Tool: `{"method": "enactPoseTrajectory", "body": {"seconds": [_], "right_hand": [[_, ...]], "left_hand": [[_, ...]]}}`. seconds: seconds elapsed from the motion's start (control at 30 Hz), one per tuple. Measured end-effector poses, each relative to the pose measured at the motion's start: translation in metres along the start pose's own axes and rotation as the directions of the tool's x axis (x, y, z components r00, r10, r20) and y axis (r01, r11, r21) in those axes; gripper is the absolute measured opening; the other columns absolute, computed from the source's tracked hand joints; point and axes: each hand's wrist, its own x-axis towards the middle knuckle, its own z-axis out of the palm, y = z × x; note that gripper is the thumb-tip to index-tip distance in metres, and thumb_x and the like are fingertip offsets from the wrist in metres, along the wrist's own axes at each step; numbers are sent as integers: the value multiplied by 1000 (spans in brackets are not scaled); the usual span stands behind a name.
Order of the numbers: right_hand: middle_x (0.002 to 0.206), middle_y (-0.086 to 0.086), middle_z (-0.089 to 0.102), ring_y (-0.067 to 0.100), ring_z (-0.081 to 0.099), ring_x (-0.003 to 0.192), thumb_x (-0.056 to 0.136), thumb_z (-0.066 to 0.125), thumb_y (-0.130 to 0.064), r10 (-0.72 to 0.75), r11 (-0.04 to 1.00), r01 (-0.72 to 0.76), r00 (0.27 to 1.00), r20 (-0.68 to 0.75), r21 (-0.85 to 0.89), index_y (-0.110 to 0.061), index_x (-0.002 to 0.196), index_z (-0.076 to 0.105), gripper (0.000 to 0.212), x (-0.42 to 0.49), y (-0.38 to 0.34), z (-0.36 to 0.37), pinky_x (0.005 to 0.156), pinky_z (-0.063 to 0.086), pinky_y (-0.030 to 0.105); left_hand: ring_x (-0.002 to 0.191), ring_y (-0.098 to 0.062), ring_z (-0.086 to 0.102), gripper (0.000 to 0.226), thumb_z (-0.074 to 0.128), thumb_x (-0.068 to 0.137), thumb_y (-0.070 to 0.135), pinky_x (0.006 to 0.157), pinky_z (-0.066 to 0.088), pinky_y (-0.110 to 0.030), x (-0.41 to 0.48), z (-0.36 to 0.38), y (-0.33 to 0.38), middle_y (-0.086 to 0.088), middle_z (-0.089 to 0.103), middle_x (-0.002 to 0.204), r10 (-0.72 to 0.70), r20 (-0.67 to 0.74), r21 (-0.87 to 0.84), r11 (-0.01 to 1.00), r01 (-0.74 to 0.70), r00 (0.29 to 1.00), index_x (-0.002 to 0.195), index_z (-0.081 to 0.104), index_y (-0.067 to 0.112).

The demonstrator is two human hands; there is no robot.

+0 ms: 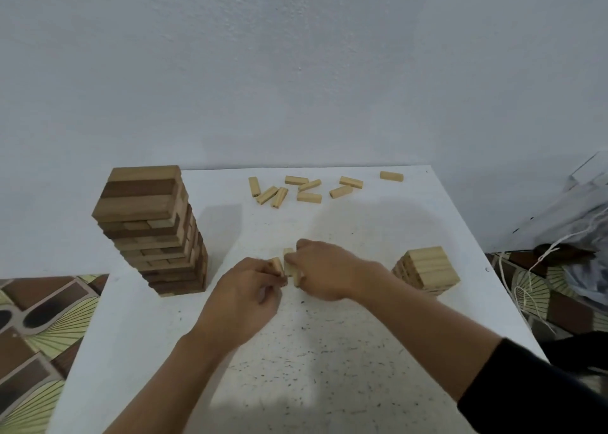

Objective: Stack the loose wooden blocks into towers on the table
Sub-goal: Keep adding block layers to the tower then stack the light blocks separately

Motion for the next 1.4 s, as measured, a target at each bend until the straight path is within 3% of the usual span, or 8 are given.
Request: {"method": "enactPoseTrajectory", "body": {"seconds": [0.17,0.4,0.6,0.73,0.83,0.9,1.1,1.4], "right_hand": [[119,-1,49,19,46,111,90,64,-16,46,966,19,969,-243,259,-19,133,58,43,-10,0,31,92,47,35],[127,-6,48,13,45,116,88,69,-15,142,896,27,928,-345,443,-16,135,59,48,-17,4,49,95,37,21],[109,-4,56,12,54,93,88,70,-8,168,896,82,848,-503,437,-12,113,73,25,-23,7,61,81,51,26],[104,-3,54,10,54,89,91,64,0,173,925,80,780,-601,371,-8,107,76,21,-29,4,77,74,51,23],[110,-2,57,11,57,89,94,60,0,203,915,76,762,-614,397,-4,110,75,22,-29,1,77,78,54,23],[113,-2,56,10,57,93,94,58,-4,215,906,74,768,-603,417,-4,112,73,24,-30,-1,73,82,53,23],[129,-8,47,8,43,119,88,64,-27,175,894,66,859,-481,443,-13,135,57,50,-37,-4,67,101,41,23],[125,-5,48,10,44,109,92,71,-26,87,918,56,936,-340,392,-13,141,55,53,-21,8,52,92,35,20]], "left_hand": [[92,-8,65,27,82,73,3,81,58,-31,-15,-9,3,8,69,101,-4,-20,-24,1000,3,1000,98,80,15],[131,-9,41,44,67,94,29,105,29,-16,-14,-6,5,6,53,139,-41,69,38,999,39,997,136,61,16],[138,-21,37,48,51,97,37,110,42,-44,-12,1,0,-1,47,151,9,124,139,990,-26,992,143,56,26],[135,-15,43,41,59,96,34,109,44,-39,-21,1,2,2,52,145,14,57,60,998,-18,998,135,64,25],[132,-6,45,43,66,95,31,107,38,-22,-25,-1,3,10,49,143,-8,25,1,1000,8,1000,138,60,29],[130,-2,46,48,68,94,32,106,40,-19,-25,-4,3,14,48,141,-20,28,-34,999,21,999,140,58,28],[118,9,49,52,74,89,20,97,36,-5,-20,-12,2,21,52,129,20,107,-105,994,-8,994,139,59,23],[105,-1,60,60,84,82,24,90,53,-15,17,-20,-2,15,52,126,-13,268,-147,988,54,963,137,62,18]]}}
